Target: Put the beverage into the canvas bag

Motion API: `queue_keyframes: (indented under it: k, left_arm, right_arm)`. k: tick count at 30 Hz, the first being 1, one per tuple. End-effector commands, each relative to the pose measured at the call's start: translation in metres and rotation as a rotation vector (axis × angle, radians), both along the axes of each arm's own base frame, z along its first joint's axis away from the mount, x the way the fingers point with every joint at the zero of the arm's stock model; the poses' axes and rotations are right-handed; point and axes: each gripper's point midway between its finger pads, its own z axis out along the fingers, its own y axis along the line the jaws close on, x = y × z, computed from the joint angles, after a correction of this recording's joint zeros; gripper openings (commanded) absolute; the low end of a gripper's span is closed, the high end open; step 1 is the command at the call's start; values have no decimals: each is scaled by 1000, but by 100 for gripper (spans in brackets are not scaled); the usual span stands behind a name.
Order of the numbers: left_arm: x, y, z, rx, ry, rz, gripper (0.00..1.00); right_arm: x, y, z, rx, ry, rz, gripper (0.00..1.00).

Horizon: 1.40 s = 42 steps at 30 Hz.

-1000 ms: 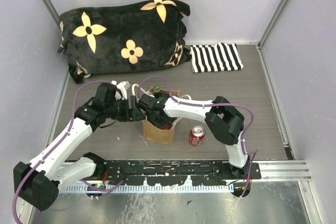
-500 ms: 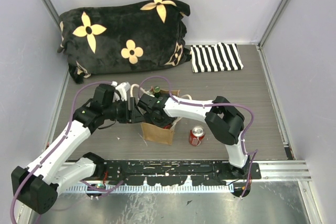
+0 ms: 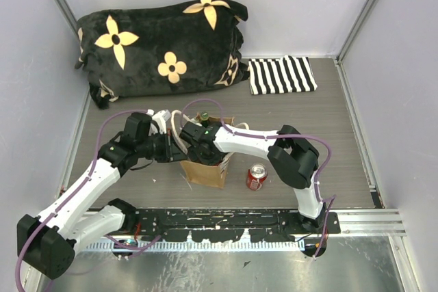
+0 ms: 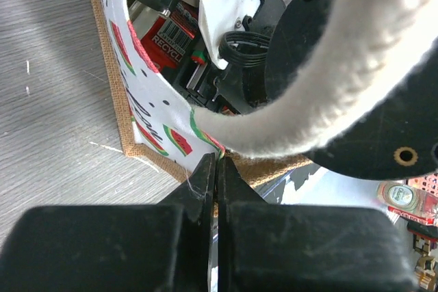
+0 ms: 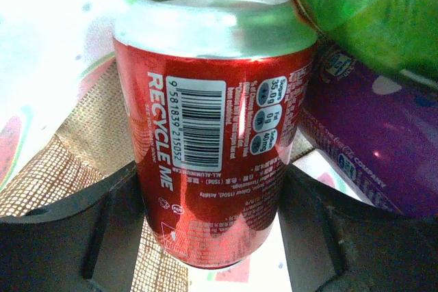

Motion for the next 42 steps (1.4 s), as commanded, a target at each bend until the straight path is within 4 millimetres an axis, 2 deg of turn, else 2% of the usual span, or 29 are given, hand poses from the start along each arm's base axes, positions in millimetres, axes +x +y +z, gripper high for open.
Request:
queue_keyframes:
  k: [1,6,13,16,21,23,32,42]
  left_arm:
    - [-2,8,-14,45,12,18,3]
    - [0,9,-15,58,6,16,0]
    - [3,13,-19,87,1,29,0]
    - [4,15,-20,99,2,39,0]
    - [3,19,-24,118,5,50,0]
    - [2,21,-27,126,9,53,0]
    - [3,24,-32,138,30,68,0]
    - [6,22,-32,139,27,61,0]
  right_arm:
    - [26,10,47,103,-121,-64,1]
    - [40,15,73,144,-200,-86,1]
    - [46,20,92,179,-241,-78,1]
    - [45,19,89,174,-237,-66,1]
    - [34,11,67,111,-175,-55,1]
    - [33,10,66,116,-174,-56,1]
    - [45,21,115,229,-271,-52,1]
    - [54,23,144,287,-347,-80,1]
